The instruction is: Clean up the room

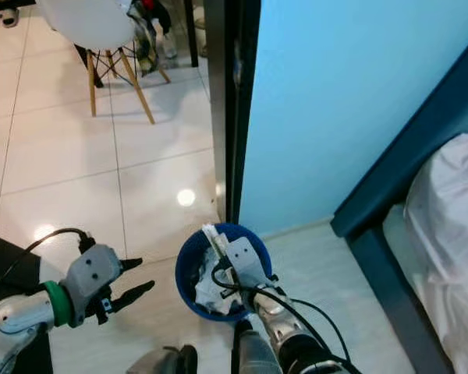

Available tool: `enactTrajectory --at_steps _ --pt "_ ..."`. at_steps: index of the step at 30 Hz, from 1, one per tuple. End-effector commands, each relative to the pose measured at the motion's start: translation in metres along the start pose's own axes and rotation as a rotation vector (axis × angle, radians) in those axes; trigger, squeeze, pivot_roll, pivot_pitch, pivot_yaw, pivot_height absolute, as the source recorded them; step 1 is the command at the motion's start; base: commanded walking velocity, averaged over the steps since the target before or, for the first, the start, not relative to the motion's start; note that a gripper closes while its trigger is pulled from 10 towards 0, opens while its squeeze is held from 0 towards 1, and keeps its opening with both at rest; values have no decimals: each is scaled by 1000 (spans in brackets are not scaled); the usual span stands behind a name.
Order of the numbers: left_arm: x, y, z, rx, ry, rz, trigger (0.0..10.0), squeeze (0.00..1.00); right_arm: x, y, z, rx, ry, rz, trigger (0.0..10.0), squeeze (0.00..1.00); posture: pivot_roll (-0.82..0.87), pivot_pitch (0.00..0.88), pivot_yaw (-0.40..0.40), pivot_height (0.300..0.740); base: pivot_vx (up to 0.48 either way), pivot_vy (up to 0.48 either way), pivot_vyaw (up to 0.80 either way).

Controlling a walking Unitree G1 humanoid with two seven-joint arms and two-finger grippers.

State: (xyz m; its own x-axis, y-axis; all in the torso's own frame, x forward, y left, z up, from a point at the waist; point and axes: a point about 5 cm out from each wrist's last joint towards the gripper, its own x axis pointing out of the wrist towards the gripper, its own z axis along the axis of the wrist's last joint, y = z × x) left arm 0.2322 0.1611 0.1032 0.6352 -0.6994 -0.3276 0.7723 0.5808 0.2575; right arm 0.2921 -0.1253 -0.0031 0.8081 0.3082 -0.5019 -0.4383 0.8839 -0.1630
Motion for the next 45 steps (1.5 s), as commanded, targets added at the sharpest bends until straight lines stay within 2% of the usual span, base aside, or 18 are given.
enactTrajectory --at_steps 1,6,7,9,10,13,14,16,17,19,22,27,29,30,31,35,37,45 --pt "-2 -8 -2 -49 14 -17 10000 0 -1 4 -5 -6 3 -11 10000 1000 116 291 138 735 0 0 0" --pt "-3 -12 5 -76 10 -28 10000 0 1 -2 7 -31 -62 -56 10000 1000 118 286 136 735 0 0 0" --pt "-3 -12 6 -85 12 -30 10000 0 1 -5 10 -35 -80 -78 10000 675 112 278 134 735 0 0 0" --pt "-3 -12 6 -85 12 -30 10000 0 1 -5 10 -35 -80 -78 10000 675 112 278 134 735 0 0 0" --pt "-1 -11 7 -90 12 -28 10000 0 1 -9 14 -37 -97 -100 10000 0 107 269 131 735 0 0 0" --pt "1 -9 7 -89 11 -17 10000 0 0 -12 16 -26 -113 -118 10000 0 96 247 124 735 0 0 0" --pt "6 -5 7 -87 4 19 10000 0 0 -15 19 8 -137 -131 10000 0 86 227 117 735 0 0 0" --pt "19 10 1 -91 8 201 10000 0 -3 -14 19 83 -185 -141 10000 0 71 201 109 735 0 0 0" --pt "19 10 1 -91 8 201 10000 0 -3 -14 19 83 -185 -141 10000 0 71 201 109 735 0 0 0" --pt "28 19 -2 -123 11 339 10000 0 -6 -10 14 115 -201 -140 10000 0 42 167 95 735 0 0 0" --pt "33 23 -3 -149 11 411 10000 0 -9 -8 7 123 -200 -142 10000 0 33 148 88 735 0 0 0" --pt "39 25 -9 -134 42 440 10000 0 -14 -4 -3 136 -199 -146 10000 0 21 115 78 735 0 0 0" --pt "40 27 -16 -173 65 456 10000 0 -15 -1 -4 154 -206 -144 10000 0 13 88 71 735 0 0 0" --pt "42 31 -23 -214 86 502 10000 0 -14 -1 -2 160 -217 -148 10000 0 7 71 66 735 0 0 0" --pt "42 31 -23 -214 86 502 10000 0 -14 -1 -2 160 -217 -148 10000 0 7 71 66 735 0 0 0" --pt "47 36 -33 -252 106 589 10000 0 -13 -4 6 169 -246 -154 10000 0 -1 51 55 735 0 0 0" --pt "51 41 -38 -281 108 664 10000 0 -10 -6 24 143 -311 -150 10000 0 -25 0 26 735 0 0 0" --pt "61 40 -35 -261 89 680 10000 0 -10 -18 42 132 -373 -167 10000 0 -40 0 10 735 -30 0 0"
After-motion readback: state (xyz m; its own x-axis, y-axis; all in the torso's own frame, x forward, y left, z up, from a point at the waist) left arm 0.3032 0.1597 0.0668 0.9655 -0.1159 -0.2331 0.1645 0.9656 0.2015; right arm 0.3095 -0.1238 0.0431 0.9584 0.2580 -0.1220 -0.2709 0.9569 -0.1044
